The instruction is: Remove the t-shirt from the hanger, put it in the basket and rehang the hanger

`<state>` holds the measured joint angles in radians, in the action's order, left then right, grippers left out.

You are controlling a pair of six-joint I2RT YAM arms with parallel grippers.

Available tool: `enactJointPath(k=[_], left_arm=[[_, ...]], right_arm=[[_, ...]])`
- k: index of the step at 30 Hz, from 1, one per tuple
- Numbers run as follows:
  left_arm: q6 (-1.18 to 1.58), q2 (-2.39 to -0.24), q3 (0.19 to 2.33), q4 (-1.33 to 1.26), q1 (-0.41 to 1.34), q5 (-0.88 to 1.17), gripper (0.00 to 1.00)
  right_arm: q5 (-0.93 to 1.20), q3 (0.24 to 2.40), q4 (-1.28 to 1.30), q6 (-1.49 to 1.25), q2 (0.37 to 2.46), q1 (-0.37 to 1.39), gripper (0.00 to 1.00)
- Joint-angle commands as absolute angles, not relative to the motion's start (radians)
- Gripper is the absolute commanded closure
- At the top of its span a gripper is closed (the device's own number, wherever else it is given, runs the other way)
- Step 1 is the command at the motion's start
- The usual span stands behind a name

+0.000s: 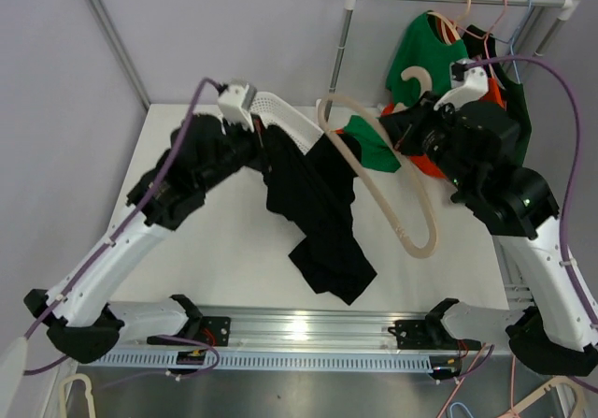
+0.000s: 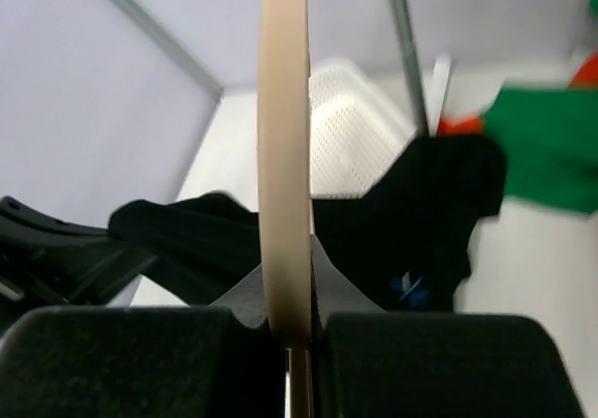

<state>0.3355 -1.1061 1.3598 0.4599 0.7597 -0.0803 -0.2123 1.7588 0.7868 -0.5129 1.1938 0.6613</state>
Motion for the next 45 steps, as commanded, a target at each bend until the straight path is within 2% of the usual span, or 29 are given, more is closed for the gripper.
enactJointPath(k=[1, 6, 7, 8, 10, 12, 14, 18, 22, 28, 32, 36, 41, 45], left_arm=[[0.342, -1.213, 1.645, 0.566, 0.663, 0.072, 0.99], [0.353, -1.438, 2.027, 0.586, 0.477, 0.299, 0.99], [0.356, -1.525, 2.193, 0.589, 0.456, 0.337, 0.99], [0.357, -1.569, 2.247, 0.581, 0.422, 0.356, 0.99], [0.344, -1.65, 2.356, 0.463, 0.391, 0.402, 0.99], [0.34, -1.66, 2.336, 0.306, 0.35, 0.402, 0.99], [0.391, -1.673, 2.284, 0.101, 0.309, 0.361, 0.99], [0.459, -1.778, 2.466, 0.0, 0.258, 0.367, 0.99], [0.454, -1.783, 2.491, -0.202, 0.255, 0.299, 0.99], [0.399, -1.853, 2.537, -0.379, 0.255, 0.155, 0.99], [0.396, -1.966, 2.548, -0.316, 0.235, 0.051, 0.99], [0.382, -2.031, 2.453, -0.163, 0.213, -0.049, 0.99], [0.454, -2.121, 2.465, 0.148, 0.206, -0.022, 0.99], [0.5, -2.151, 2.459, 0.276, 0.206, 0.032, 0.99]], right_arm=[[-0.348, 1.772, 0.603, -0.342, 1.213, 0.66, 1.0], [-0.426, 1.752, 0.428, -0.198, 1.255, 0.646, 1.0], [-0.417, 1.756, 0.404, -0.178, 1.285, 0.638, 1.0], [-0.413, 1.756, 0.373, -0.141, 1.299, 0.634, 1.0], [-0.416, 1.744, 0.264, -0.101, 1.328, 0.621, 1.0], [-0.436, 1.707, 0.165, -0.066, 1.348, 0.603, 1.0], [-0.455, 1.759, 0.169, -0.069, 1.408, 0.58, 1.0], [-0.471, 1.807, 0.203, -0.061, 1.45, 0.545, 1.0], [-0.465, 1.753, 0.153, -0.034, 1.41, 0.496, 1.0], [-0.331, 1.851, 0.189, -0.078, 1.505, 0.362, 1.0], [-0.301, 1.871, 0.167, -0.077, 1.549, 0.348, 1.0], [-0.25, 1.878, 0.163, -0.104, 1.571, 0.334, 1.0], [-0.196, 1.942, 0.208, -0.124, 1.646, 0.325, 1.0], [-0.16, 2.028, 0.227, -0.14, 1.704, 0.324, 1.0]])
